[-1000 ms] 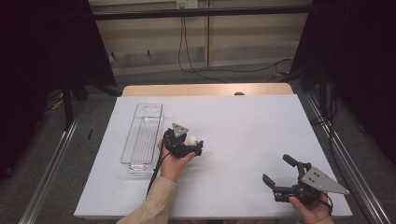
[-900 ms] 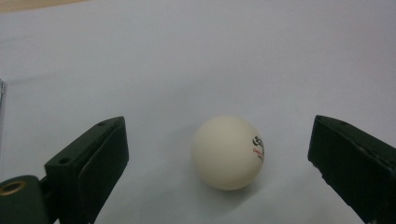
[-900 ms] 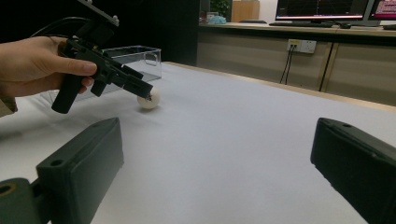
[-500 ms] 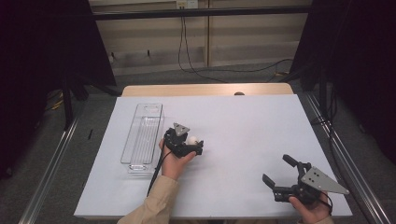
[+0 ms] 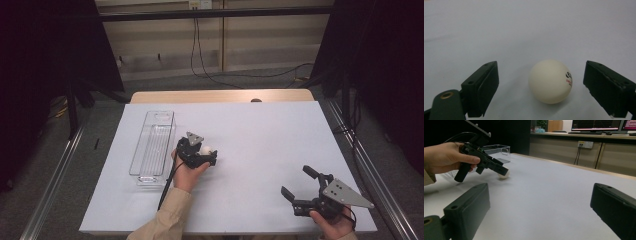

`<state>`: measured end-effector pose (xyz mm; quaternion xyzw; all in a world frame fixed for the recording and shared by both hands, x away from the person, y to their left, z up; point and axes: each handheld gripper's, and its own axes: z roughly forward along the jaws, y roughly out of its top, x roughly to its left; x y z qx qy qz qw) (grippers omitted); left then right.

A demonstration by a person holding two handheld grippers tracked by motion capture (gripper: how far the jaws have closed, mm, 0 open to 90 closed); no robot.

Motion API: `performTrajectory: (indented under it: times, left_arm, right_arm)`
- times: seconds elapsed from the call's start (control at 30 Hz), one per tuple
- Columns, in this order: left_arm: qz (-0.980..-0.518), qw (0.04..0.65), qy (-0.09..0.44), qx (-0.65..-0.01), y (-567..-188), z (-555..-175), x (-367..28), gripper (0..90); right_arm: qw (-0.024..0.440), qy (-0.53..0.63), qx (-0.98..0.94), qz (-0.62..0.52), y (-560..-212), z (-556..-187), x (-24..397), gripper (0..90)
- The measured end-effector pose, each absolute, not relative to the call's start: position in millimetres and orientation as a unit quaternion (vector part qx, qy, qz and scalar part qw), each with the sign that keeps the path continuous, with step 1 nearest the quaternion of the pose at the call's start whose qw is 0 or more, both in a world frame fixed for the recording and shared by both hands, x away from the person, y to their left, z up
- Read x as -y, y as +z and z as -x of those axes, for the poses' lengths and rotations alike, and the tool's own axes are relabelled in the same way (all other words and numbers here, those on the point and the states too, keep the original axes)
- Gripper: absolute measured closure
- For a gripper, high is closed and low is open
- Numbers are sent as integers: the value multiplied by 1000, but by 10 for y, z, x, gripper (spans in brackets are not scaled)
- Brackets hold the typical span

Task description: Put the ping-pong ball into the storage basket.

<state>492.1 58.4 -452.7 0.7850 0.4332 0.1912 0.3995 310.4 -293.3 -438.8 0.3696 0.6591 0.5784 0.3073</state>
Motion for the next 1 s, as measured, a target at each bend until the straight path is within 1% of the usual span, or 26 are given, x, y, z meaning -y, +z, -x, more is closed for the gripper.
performTrajectory:
  times: [0.17,0.53,0.67,0.77,0.87,1.0]
  left_arm:
    - [-782,403,186,-437,-4541,-4922,-571,165]
    - [-794,395,180,-426,-4548,-4926,-572,225]
    - [-790,400,175,-431,-4561,-4927,-561,246]
    - [-798,392,174,-423,-4557,-4930,-574,263]
    - [-795,396,171,-428,-4568,-4930,-565,292]
    - [-792,400,167,-430,-4572,-4932,-558,309]
  right_arm:
    - [307,578,-660,-369,-4389,-3106,2932,19]
    - [304,579,-659,-370,-4389,-3106,2928,19]
    - [304,580,-659,-370,-4389,-3106,2927,19]
    - [304,579,-659,-371,-4389,-3105,2928,19]
    - [305,578,-660,-370,-4390,-3106,2931,19]
    - [306,579,-660,-368,-4389,-3107,2933,19]
